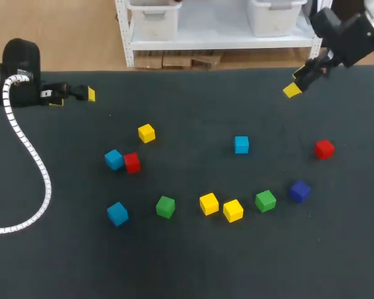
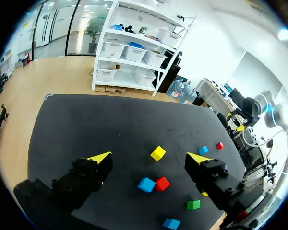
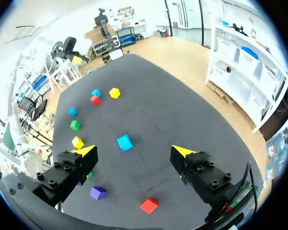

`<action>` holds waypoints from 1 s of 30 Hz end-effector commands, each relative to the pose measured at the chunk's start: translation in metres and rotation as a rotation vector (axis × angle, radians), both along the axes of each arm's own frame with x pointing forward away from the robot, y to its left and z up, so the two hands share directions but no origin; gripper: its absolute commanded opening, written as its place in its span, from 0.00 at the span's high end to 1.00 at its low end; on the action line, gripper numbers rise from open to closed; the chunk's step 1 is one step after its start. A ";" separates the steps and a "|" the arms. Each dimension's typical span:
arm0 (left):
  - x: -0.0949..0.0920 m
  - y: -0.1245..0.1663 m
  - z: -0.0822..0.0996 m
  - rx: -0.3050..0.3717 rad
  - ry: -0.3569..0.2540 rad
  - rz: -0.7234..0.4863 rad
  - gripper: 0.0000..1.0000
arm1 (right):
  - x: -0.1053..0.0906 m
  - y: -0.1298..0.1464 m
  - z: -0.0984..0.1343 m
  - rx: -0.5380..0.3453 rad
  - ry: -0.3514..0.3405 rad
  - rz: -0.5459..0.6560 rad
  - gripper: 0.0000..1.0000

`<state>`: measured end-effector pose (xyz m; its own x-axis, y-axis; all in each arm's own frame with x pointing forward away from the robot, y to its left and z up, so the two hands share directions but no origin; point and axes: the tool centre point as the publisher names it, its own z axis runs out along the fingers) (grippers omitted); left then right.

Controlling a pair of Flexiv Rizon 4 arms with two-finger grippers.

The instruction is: Place the blue cubes, place green cubes on the blue cubes, place the yellow cubes on the green cubes, then place the red cubes on the yellow cubes, and place purple cube on the red cubes.

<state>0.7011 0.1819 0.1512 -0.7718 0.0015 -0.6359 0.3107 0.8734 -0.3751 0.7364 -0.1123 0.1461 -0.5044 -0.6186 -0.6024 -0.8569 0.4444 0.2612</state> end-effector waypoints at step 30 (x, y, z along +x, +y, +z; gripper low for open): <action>0.000 0.002 -0.001 -0.009 -0.006 -0.007 0.00 | -0.012 -0.045 0.022 0.193 -0.094 -0.186 0.00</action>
